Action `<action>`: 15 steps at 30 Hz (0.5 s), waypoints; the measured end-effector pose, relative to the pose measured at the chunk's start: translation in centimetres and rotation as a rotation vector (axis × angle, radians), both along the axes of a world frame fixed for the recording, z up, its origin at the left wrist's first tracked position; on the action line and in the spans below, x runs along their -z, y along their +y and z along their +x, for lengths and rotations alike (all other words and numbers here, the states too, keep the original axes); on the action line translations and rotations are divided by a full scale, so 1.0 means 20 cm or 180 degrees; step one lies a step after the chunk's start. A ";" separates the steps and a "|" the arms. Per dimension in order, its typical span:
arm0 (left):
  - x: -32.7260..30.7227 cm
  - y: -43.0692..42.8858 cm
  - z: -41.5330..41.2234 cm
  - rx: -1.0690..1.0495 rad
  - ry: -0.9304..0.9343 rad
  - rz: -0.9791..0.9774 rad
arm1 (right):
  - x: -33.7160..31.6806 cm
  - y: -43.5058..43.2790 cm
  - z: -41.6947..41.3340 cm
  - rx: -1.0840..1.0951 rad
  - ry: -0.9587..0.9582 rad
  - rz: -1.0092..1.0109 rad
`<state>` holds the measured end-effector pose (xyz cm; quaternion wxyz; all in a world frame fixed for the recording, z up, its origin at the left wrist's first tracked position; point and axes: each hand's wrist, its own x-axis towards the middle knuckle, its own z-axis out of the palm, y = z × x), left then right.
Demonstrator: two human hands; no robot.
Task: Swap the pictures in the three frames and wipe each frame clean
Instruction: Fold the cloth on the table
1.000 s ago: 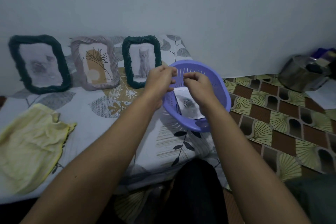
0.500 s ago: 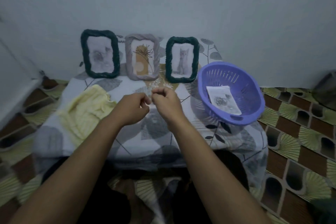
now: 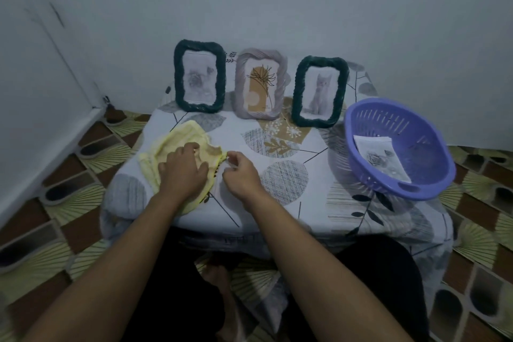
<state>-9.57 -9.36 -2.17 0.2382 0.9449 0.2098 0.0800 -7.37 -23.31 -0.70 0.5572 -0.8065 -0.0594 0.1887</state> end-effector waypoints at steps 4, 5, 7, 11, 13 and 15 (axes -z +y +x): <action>0.00 0.04 0.02 0.0128 -0.0302 -0.0695 | 0.04 0.02 0.03 -0.0006 0.0024 0.0211; -0.01 0.04 0.01 0.0199 -0.0416 -0.0973 | 0.04 0.01 0.04 -0.0003 0.0006 0.0266; -0.04 0.02 0.01 0.0449 -0.0446 -0.1236 | 0.04 0.00 0.05 0.0107 -0.0051 0.0288; -0.07 -0.02 0.02 0.0742 -0.0646 -0.1629 | 0.03 -0.05 0.10 0.0637 -0.0238 0.0098; -0.07 -0.05 0.01 0.0651 -0.0774 -0.1766 | 0.00 -0.10 0.12 0.0812 -0.0306 0.0193; -0.07 -0.06 0.01 0.0485 -0.0814 -0.1828 | -0.03 -0.17 0.14 0.0961 -0.0237 0.0386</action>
